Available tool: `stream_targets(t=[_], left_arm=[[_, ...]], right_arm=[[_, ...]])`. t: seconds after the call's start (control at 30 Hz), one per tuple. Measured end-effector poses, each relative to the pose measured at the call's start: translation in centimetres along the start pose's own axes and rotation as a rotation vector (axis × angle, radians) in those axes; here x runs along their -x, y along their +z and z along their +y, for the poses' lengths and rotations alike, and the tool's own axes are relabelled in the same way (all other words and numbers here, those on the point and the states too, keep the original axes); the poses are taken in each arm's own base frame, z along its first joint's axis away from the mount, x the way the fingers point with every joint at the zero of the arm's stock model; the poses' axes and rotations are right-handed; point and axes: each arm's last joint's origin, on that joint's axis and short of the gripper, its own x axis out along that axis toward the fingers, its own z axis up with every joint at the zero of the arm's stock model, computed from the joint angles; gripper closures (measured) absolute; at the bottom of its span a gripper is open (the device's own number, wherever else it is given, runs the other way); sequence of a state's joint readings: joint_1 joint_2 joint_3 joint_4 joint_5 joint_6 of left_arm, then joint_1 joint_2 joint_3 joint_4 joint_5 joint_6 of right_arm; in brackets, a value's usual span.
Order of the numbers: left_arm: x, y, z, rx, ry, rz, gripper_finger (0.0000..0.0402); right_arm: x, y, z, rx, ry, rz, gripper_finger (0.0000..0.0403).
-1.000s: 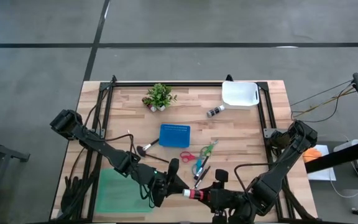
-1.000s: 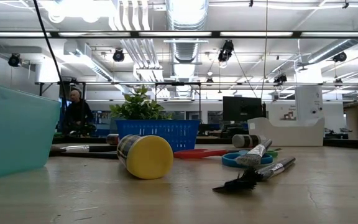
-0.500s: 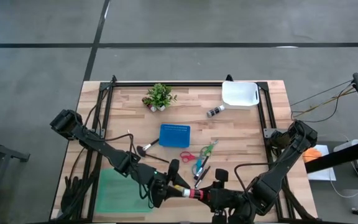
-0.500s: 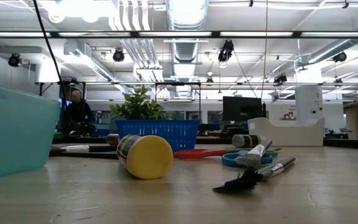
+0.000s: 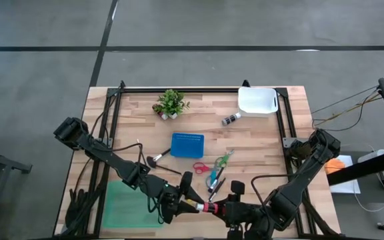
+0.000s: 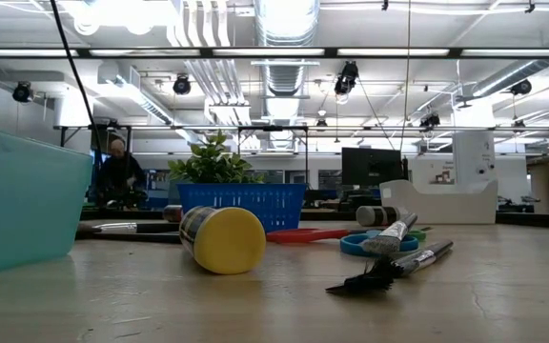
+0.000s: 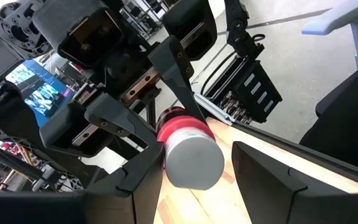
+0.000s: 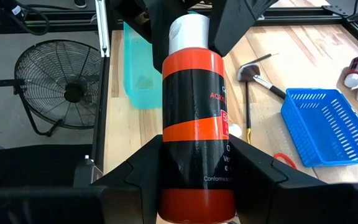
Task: Pick & Place Paint Supplies
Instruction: Put the orange paint into the blue bin
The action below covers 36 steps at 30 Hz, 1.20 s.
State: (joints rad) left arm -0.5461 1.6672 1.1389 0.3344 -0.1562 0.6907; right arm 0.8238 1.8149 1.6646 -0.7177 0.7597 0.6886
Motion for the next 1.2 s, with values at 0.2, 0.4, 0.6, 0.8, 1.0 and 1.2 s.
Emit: stream_targets(t=[0.2,0.4,0.6,0.8,1.0,1.2], left_arm=[[0.0,0.04,0.03,0.001,0.003,-0.004,0.0213],[0.01,0.07,0.07,0.002,0.008,-0.006,0.0252],[0.01,0.11,0.12,0.004,0.016,-0.007,0.0276],[-0.01,0.04,0.2,0.01,0.017,-0.005,0.0277],[-0.01,-0.02,0.14,0.012,0.011,0.002,0.0277],[0.22,-0.54,0.19,-0.004,0.067,0.12,0.0277]], right_arm=[[0.0,-0.01,-0.01,-0.002,-0.001,0.001,0.0258],[0.0,-0.03,0.0,-0.001,0.0,0.001,0.0258],[0.01,-0.03,0.01,-0.003,-0.002,0.0,0.0258],[0.01,-0.03,0.01,-0.006,-0.002,0.0,0.0253],[0.01,-0.02,0.0,0.003,-0.005,-0.003,0.0192],[0.19,-0.21,-0.22,0.033,-0.075,-0.035,0.012]])
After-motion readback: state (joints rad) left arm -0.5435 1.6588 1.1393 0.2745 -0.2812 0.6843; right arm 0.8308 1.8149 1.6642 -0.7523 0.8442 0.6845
